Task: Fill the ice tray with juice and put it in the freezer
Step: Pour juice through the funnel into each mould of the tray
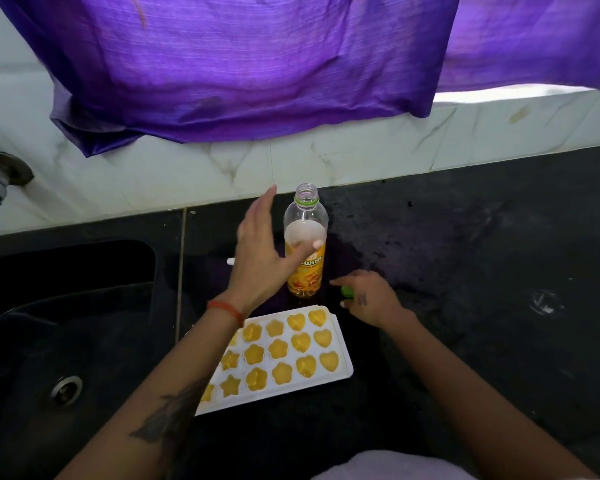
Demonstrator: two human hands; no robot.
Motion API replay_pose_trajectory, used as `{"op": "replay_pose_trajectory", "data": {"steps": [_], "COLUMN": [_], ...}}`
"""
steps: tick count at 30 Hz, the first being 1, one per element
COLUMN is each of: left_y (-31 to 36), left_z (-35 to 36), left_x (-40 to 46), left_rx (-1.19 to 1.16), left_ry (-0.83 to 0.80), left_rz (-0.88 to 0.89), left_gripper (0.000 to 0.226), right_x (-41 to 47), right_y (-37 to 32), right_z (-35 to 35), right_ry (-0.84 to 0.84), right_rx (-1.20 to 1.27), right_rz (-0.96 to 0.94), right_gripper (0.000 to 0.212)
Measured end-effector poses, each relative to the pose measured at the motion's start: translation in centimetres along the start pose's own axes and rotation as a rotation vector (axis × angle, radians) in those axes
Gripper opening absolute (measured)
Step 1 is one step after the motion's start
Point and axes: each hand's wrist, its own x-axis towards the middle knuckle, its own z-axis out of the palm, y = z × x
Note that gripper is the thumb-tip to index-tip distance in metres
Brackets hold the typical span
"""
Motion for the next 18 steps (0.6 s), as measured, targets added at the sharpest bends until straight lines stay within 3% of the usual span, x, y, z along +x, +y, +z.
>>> {"op": "replay_pose_trajectory", "data": {"steps": [3,6,9,12,14,18], "left_y": [1.2,1.1,0.6,0.3,0.3,0.1], "left_z": [1.4,2.3,2.8,2.9,3.0,3.1], "left_x": [1.3,1.7,1.6,1.6,1.6,1.5], "left_rx": [-0.175,-0.254,-0.305,-0.362,-0.386,-0.414], "left_ry": [-0.089,-0.116,-0.102,-0.119,-0.122,-0.127], "left_rz": [-0.051,-0.069,-0.063,-0.076,-0.080,-0.070], "left_gripper": [0.100,0.077,0.069,0.072,0.074,0.073], "right_x": [0.3,0.4,0.2,-0.2,-0.6,0.3], "right_y": [0.0,0.1,-0.9,-3.5,-5.8,-9.8], "right_z": [-0.1,-1.5,-5.8,-12.1,-15.8,-18.4], "right_ry": [-0.006,0.012,0.165,0.360,0.394,0.257], "right_rx": [-0.034,0.079,0.367,0.560,0.459,0.027], "right_rz": [-0.029,-0.014,-0.032,-0.185,-0.343,-0.561], "right_gripper": [0.040,0.031,0.036,0.036,0.034,0.032]}}
